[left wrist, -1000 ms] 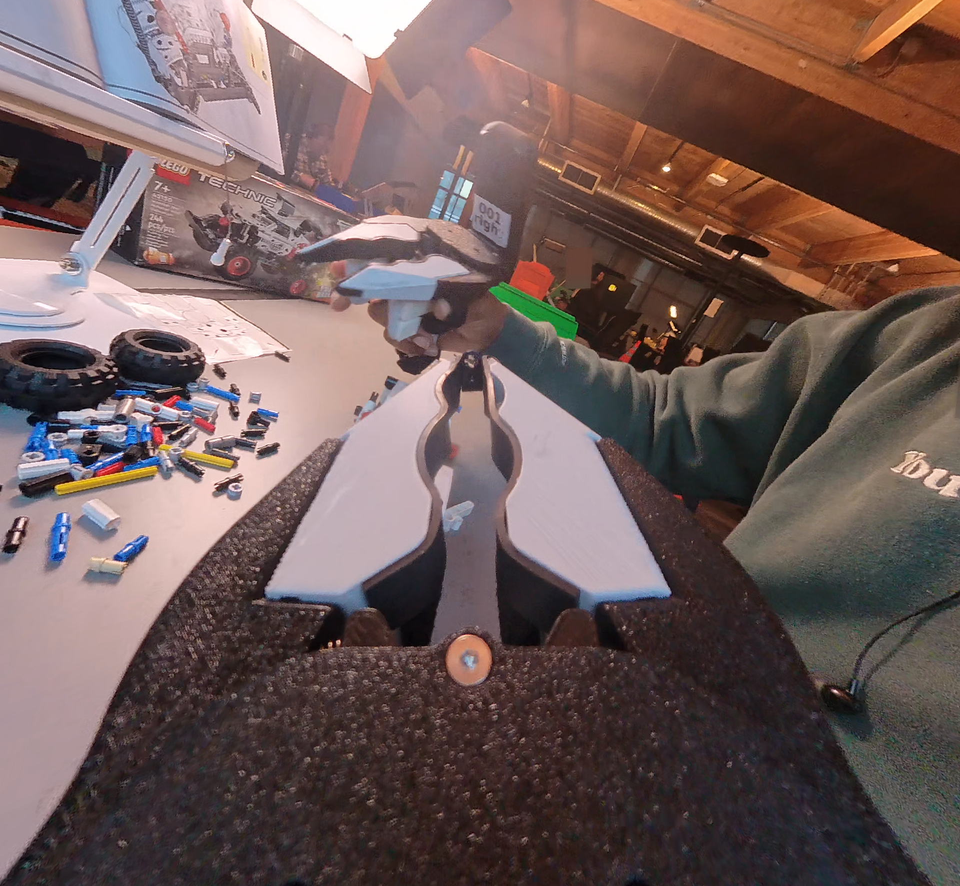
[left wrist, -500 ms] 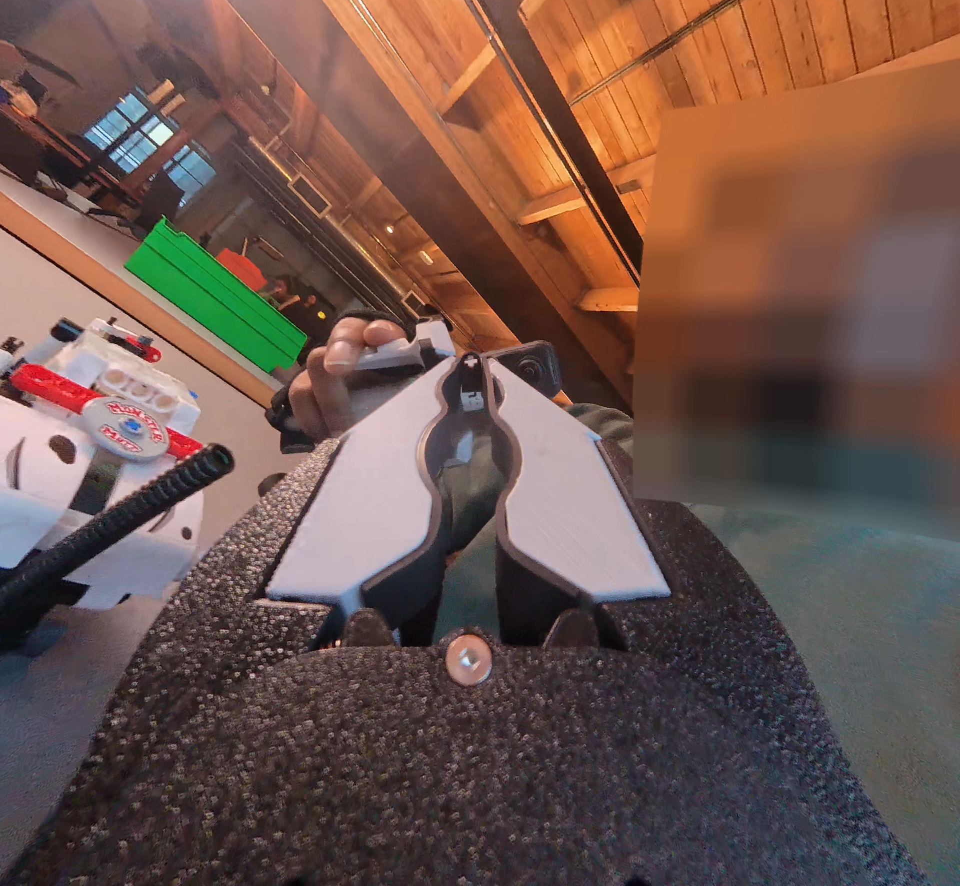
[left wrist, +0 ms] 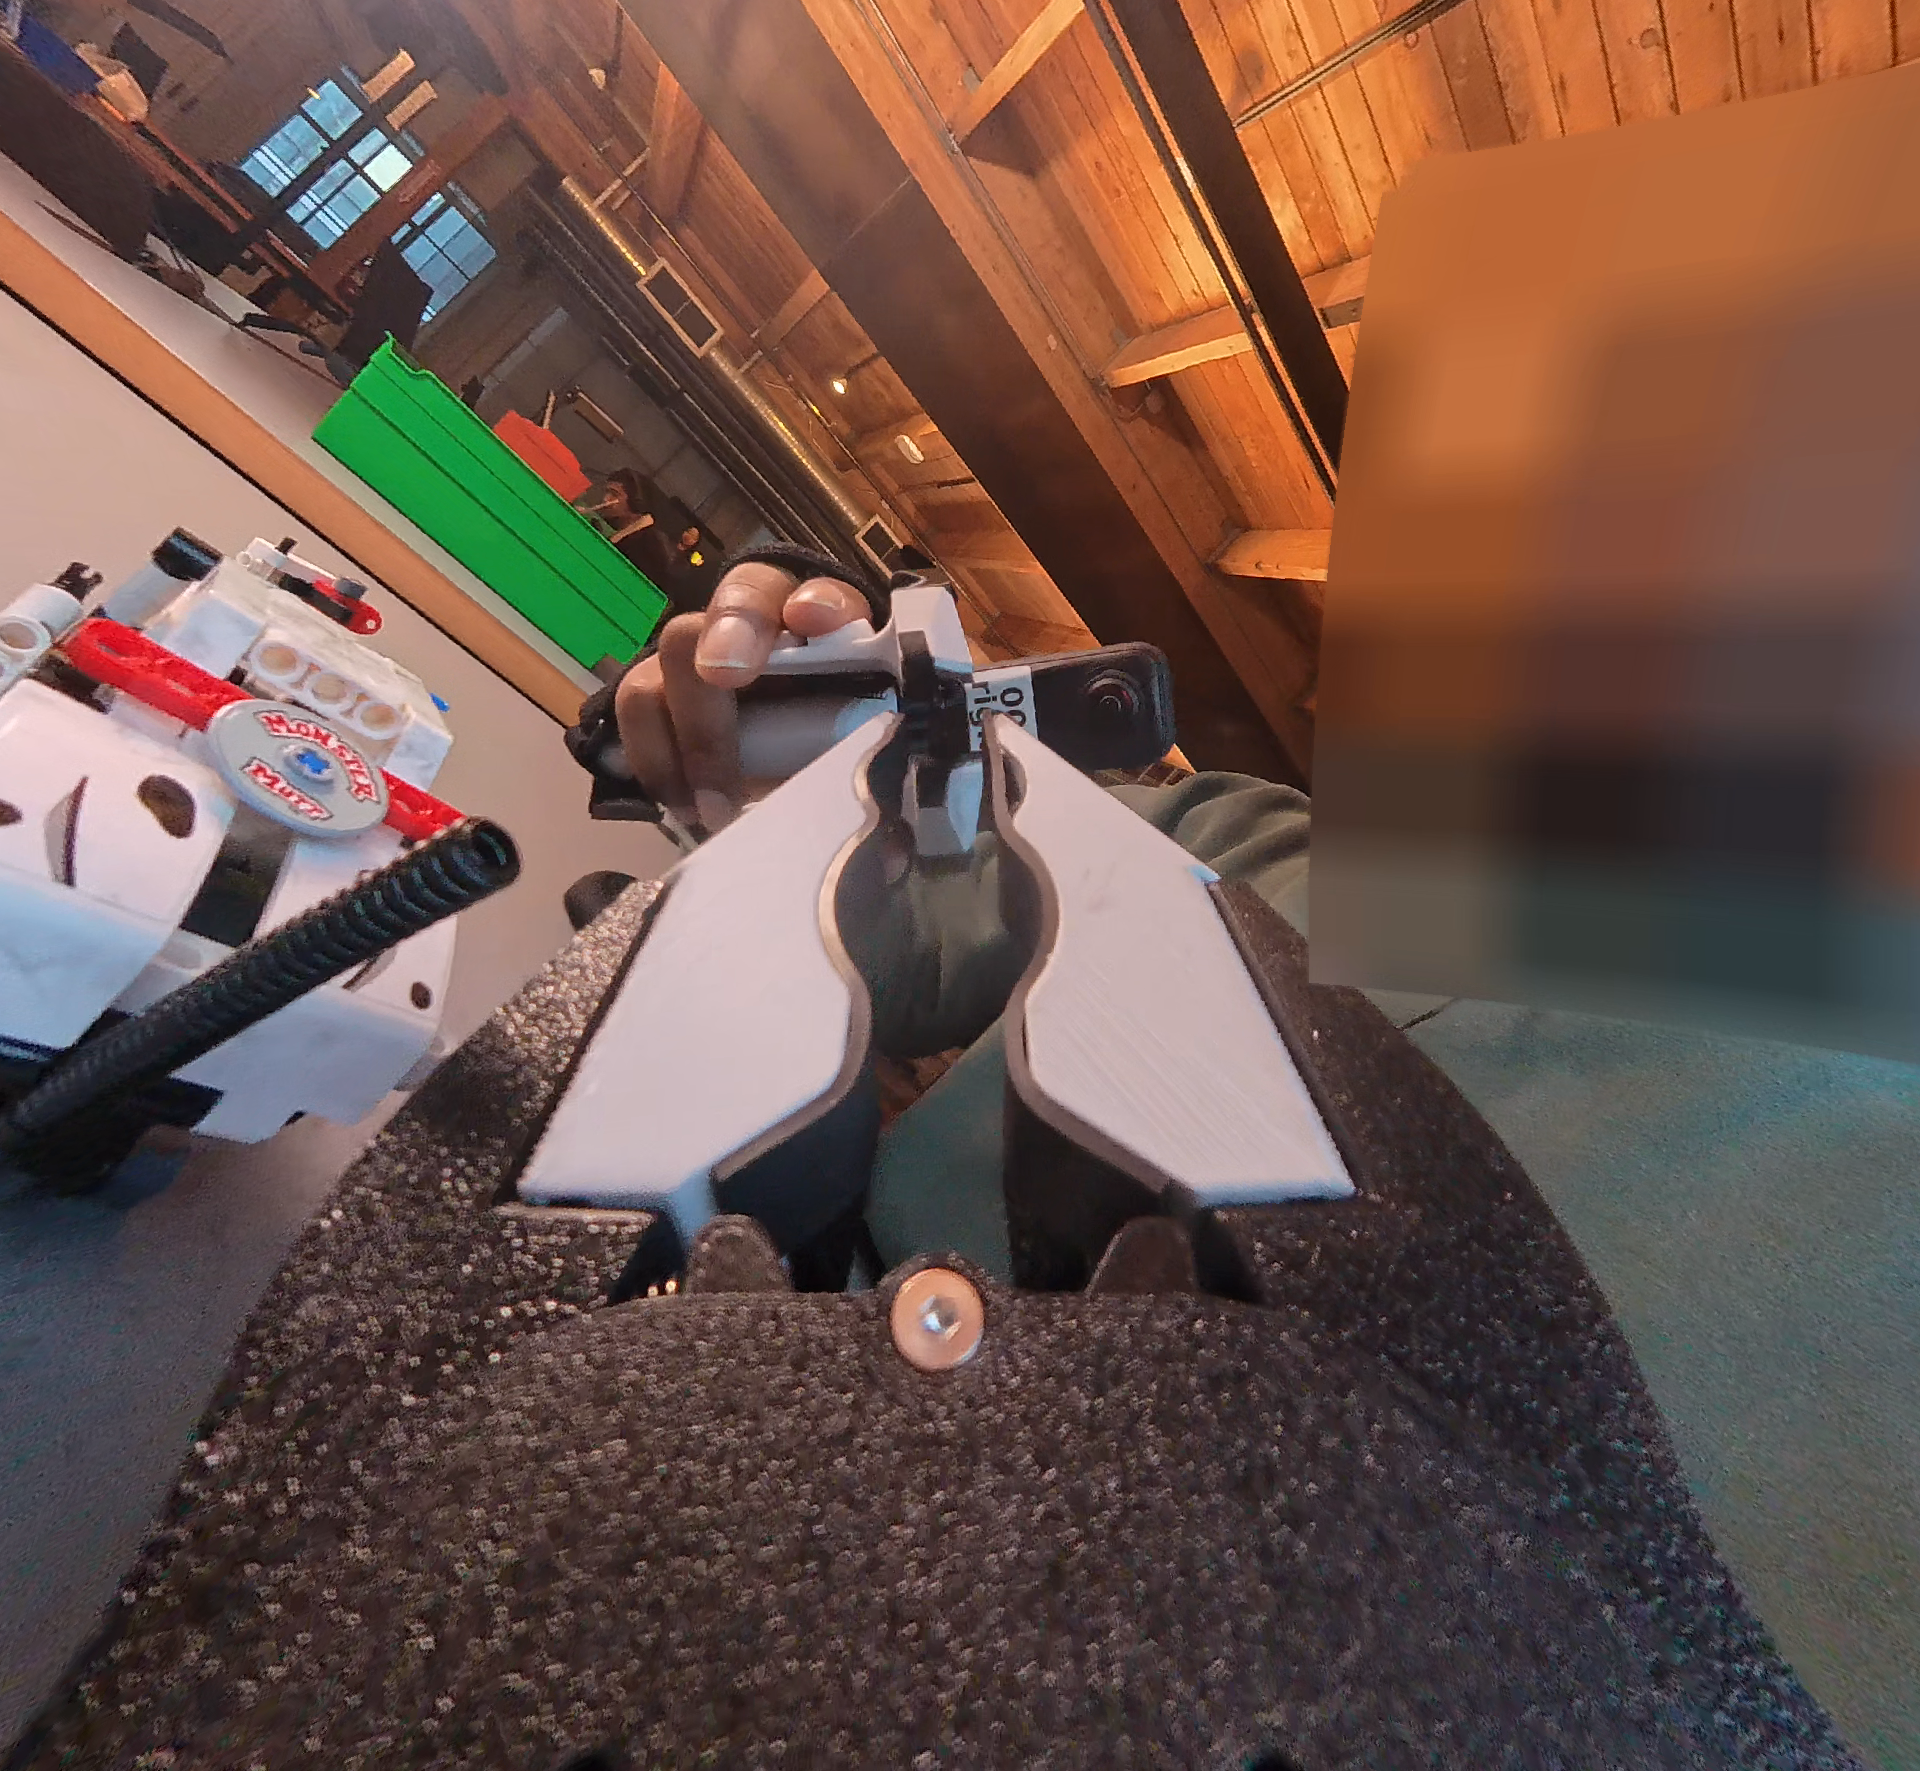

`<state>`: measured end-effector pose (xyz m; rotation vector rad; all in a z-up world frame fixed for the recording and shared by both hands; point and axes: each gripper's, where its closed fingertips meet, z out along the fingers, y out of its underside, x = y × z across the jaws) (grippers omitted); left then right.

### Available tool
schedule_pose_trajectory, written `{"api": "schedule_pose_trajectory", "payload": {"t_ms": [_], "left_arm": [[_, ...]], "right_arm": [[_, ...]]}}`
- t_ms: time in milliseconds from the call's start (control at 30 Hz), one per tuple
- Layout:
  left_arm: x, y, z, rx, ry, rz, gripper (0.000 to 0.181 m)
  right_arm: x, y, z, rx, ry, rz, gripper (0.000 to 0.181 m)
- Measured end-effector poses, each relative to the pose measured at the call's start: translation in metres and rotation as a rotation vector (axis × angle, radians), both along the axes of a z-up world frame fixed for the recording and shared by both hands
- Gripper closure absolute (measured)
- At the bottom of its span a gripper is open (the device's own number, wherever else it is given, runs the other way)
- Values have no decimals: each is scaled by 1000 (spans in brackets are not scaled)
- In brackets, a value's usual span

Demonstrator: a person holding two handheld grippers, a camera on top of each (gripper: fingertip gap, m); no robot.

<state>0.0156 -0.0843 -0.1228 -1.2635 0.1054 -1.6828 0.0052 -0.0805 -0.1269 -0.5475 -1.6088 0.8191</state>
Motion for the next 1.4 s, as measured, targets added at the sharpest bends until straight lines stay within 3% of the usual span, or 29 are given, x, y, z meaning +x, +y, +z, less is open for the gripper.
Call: {"api": "schedule_pose_trajectory", "payload": {"t_ms": [400,567,667,900,1033,1167,1267,1400], "left_arm": [[9,-1,-7,2,93,5,174],[8,-2,-5,60,193,71,174],[-5,1,-1,92,278,195,174],[-64,15,-2,100,543,624,174],[-98,31,-31,-23,825,800,174],[-127,56,-60,-118,1146,865,173],[-138,81,-88,-162,1324,799,174],[-137,114,-118,-203,1396,675,173]], "right_arm": [[2,-4,-10,44,-25,21,167],[3,1,-15,-3,-60,15,162],[8,15,-16,-57,-93,-11,153],[29,49,-21,-218,-145,-55,156],[44,38,-60,-219,-364,25,161],[57,17,-96,-191,-559,115,161],[64,9,-116,-169,-664,144,159],[68,10,-128,-186,-734,146,156]]}}
